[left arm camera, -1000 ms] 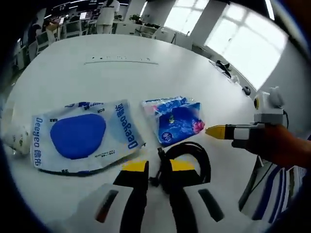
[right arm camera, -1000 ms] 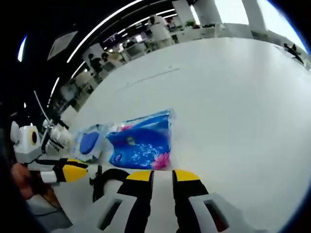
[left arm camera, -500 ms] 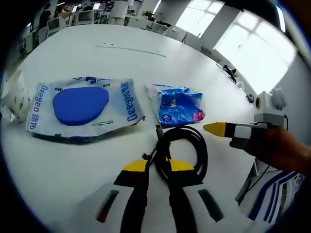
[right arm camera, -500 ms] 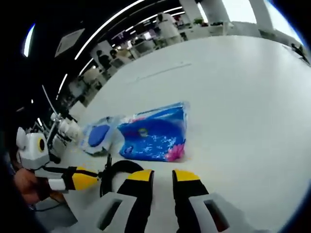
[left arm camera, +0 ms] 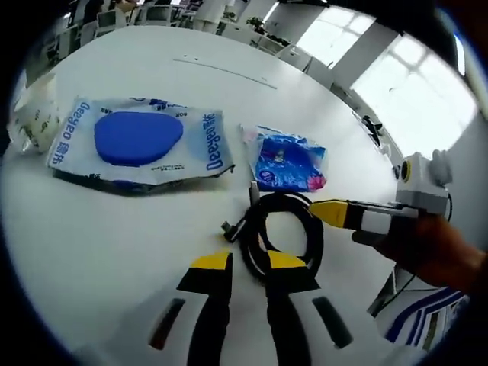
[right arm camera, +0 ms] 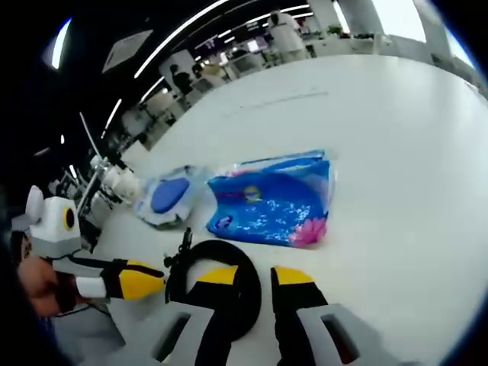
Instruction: Arrange the tabletop items into an orderly group along one side of the table until the central work area is clear of visible clutter.
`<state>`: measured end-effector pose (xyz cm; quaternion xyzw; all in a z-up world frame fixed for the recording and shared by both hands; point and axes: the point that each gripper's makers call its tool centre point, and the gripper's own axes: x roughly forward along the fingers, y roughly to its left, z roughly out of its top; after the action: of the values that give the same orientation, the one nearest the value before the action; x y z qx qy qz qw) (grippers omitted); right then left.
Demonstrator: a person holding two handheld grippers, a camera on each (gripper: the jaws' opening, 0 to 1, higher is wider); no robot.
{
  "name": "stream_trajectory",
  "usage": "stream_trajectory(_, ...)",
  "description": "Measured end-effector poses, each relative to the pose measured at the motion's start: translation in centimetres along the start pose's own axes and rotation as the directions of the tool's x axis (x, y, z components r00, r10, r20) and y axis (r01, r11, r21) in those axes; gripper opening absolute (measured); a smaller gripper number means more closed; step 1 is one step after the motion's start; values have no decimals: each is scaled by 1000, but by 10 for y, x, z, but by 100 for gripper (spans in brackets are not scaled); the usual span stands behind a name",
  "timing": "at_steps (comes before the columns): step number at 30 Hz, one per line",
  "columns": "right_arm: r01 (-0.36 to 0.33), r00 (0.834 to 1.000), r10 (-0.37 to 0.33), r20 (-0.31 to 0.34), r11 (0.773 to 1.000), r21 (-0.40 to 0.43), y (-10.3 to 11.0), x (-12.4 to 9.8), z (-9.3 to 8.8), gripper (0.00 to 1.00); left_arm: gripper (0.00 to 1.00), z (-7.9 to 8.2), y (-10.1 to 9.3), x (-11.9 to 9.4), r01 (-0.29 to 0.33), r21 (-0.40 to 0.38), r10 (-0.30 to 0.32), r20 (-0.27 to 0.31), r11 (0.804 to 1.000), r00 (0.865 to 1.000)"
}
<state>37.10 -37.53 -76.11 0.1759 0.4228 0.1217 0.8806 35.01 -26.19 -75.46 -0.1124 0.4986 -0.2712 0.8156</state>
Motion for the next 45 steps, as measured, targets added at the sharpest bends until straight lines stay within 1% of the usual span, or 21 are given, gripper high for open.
stream_trajectory(4, 6, 1000, -6, 1, 1000, -25, 1, 0, 1, 13, 14, -4, -4, 1, 8, -32, -8, -4, 999, 1000)
stream_trajectory(12, 13, 1000, -14, -12, 998, -65, 4, 2, 1, 11, 13, -12, -8, 7, 5, -63, -6, -10, 998, 1000)
stream_trajectory(13, 13, 1000, -14, -15, 998, -67, 4, 2, 0, 11, 13, -13, -10, 7, 7, -56, -8, -12, 998, 1000)
stream_trajectory(15, 16, 1000, -17, -16, 997, -71, 5, 2, 0, 11, 13, -14, -9, 9, -1, -16, 0, -16, 1000, 1000)
stream_trajectory(20, 18, 1000, -20, -17, 996, -83, 6, 3, 1, 10, 11, -13, -8, 8, 3, -8, -3, -20, 1000, 1000)
stream_trajectory(22, 11, 1000, -13, -17, 996, -92, 9, 4, 0, 6, 6, -12, -8, 8, 7, 0, -7, -22, 1000, 1000)
stream_trajectory(23, 10, 1000, -12, -18, 993, -116, 11, 3, 0, 4, 4, -11, -7, 8, 8, 6, -8, -21, 1000, 1000)
stream_trajectory(25, 45, 999, -46, -3, 987, -154, 8, 2, 2, 1, 4, -10, -5, 6, 3, 13, -3, -17, 1000, 1000)
stream_trajectory(28, -6, 1000, 4, -18, 993, -117, 17, 4, -3, 0, 2, -7, 1, 4, -2, 15, 3, -9, 1000, 1000)
stream_trajectory(31, -6, 999, 1, -32, 990, -138, 19, 3, -8, 0, 1, -5, 9, 0, -1, 13, 1, -8, 1000, 1000)
stream_trajectory(36, -2, 1000, -1, -26, 994, -109, 24, 1, -13, 0, 1, 1, 16, -1, -5, 38, 5, -10, 999, 1000)
stream_trajectory(40, -2, 1000, 0, -26, 995, -101, 30, 0, -18, 1, 0, 8, 23, -1, -12, 45, 12, -6, 999, 1000)
stream_trajectory(42, -6, 1000, 4, -19, 997, -74, 32, 0, -20, 1, 0, 13, 27, -2, -14, 48, 14, -2, 999, 1000)
stream_trajectory(45, -2, 1000, 2, -12, 998, -55, 36, -1, -26, 2, 0, 18, 29, -1, -9, 59, 9, -5, 998, 1000)
